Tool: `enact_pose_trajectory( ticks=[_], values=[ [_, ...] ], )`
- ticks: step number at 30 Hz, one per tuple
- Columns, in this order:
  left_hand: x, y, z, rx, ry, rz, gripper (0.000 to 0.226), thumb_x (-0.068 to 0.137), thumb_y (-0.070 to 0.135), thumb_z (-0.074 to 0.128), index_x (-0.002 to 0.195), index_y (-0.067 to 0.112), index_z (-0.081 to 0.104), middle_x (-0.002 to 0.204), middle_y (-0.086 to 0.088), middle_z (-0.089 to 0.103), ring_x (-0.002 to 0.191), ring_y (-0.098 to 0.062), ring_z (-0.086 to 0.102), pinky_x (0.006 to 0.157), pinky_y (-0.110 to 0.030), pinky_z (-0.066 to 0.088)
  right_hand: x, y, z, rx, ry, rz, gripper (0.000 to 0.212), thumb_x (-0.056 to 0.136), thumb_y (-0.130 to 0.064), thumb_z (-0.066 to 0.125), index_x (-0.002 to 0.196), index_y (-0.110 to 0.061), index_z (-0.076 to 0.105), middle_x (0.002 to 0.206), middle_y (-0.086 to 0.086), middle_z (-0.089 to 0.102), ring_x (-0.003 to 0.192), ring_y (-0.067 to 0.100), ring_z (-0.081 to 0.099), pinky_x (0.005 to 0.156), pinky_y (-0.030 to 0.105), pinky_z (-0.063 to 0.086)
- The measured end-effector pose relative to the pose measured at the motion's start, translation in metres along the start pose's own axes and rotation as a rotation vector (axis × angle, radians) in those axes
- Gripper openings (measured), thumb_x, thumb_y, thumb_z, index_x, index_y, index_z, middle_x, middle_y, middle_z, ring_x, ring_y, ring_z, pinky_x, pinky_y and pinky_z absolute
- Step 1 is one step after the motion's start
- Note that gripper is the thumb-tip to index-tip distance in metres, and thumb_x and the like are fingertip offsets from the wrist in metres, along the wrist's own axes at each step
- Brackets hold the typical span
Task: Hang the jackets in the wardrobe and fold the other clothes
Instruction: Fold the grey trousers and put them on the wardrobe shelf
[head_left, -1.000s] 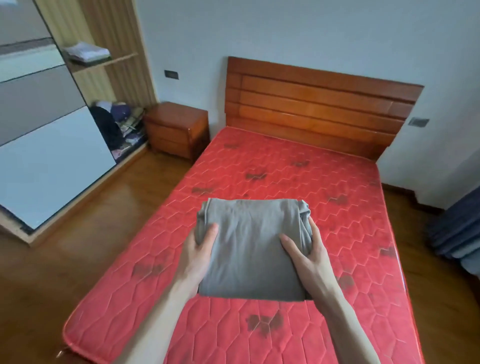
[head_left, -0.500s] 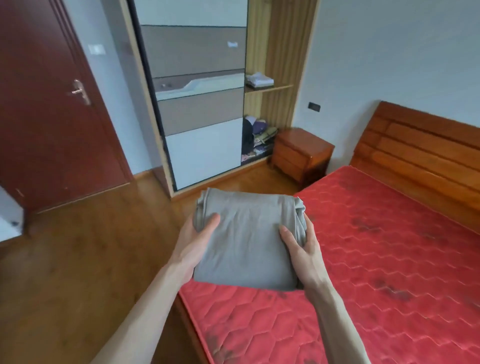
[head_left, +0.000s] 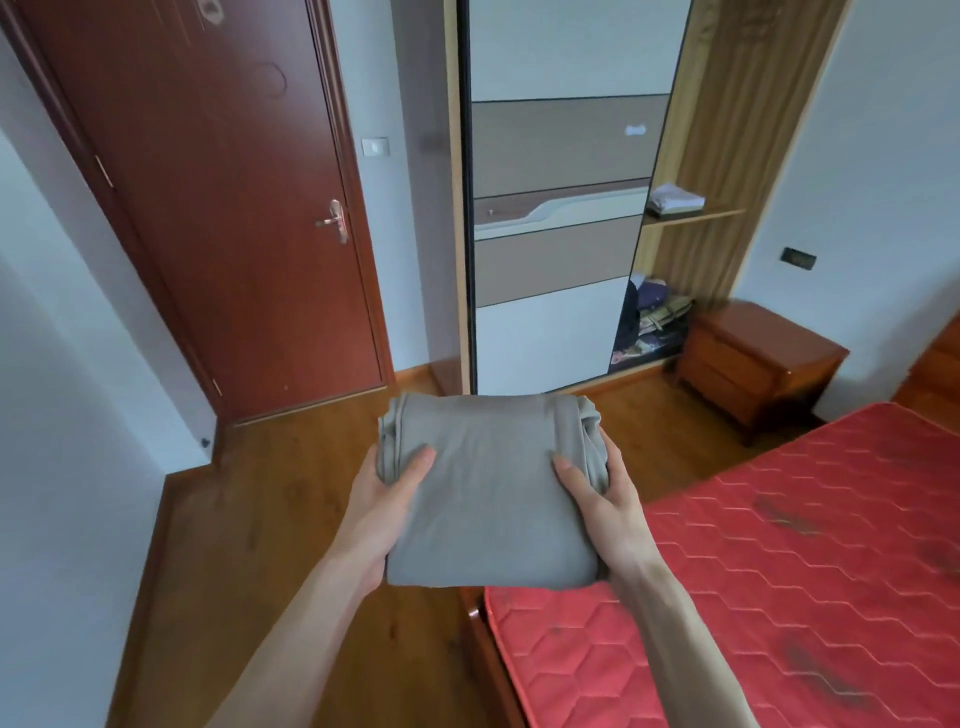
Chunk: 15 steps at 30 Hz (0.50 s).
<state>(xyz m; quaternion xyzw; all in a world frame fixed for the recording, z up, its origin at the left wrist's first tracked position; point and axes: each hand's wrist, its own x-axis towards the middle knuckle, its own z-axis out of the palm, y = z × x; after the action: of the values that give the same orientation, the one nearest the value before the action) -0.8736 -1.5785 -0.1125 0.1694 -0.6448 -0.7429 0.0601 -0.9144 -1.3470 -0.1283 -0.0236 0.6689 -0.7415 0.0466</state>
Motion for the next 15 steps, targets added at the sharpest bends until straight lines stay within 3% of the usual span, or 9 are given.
enact_pose_trajectory(
  ticks=[7, 10, 12, 15],
  values=[
    [0.071, 0.025, -0.075, -0.020, 0.032, -0.008, 0.046, 0.090, 0.048, 0.074, 0.131, 0.038, 0.055, 0.118, 0.007, 0.073, 0.099, -0.012, 0.075, 0.070, -0.028, 0.059, 0.060, 0.000, 0.092, -0.021, -0.008, 0.009, 0.063, 0.094, -0.040, 0.074, 0.149, -0.044, 0.042, 0.129, -0.013, 0.068, 0.106, 0.004, 0.071, 0.083, 0.023, 0.057],
    [0.104, 0.032, -0.096, -0.009, 0.034, -0.001, 0.052, 0.089, 0.051, 0.073, 0.135, 0.037, 0.052, 0.121, 0.007, 0.071, 0.104, -0.013, 0.073, 0.074, -0.030, 0.059, 0.085, 0.000, 0.119, -0.050, 0.003, 0.039, 0.078, 0.091, -0.046, 0.075, 0.155, -0.040, 0.030, 0.134, -0.013, 0.062, 0.112, 0.009, 0.069, 0.090, 0.029, 0.058],
    [0.127, 0.034, -0.104, -0.008, 0.029, -0.006, 0.054, 0.089, 0.052, 0.074, 0.136, 0.037, 0.052, 0.122, 0.006, 0.071, 0.105, -0.014, 0.073, 0.078, -0.033, 0.060, 0.106, 0.002, 0.130, -0.055, 0.031, 0.075, 0.076, 0.089, -0.047, 0.077, 0.153, -0.031, 0.038, 0.128, -0.008, 0.068, 0.107, 0.013, 0.073, 0.093, 0.036, 0.060],
    [0.162, 0.037, -0.108, -0.015, 0.011, -0.010, 0.053, 0.089, 0.052, 0.074, 0.135, 0.038, 0.053, 0.122, 0.006, 0.071, 0.105, -0.014, 0.074, 0.080, -0.035, 0.061, 0.138, 0.004, 0.142, -0.056, 0.050, 0.124, 0.055, 0.088, -0.048, 0.077, 0.134, -0.025, 0.057, 0.112, -0.003, 0.077, 0.095, 0.016, 0.077, 0.084, 0.039, 0.063]
  ],
)
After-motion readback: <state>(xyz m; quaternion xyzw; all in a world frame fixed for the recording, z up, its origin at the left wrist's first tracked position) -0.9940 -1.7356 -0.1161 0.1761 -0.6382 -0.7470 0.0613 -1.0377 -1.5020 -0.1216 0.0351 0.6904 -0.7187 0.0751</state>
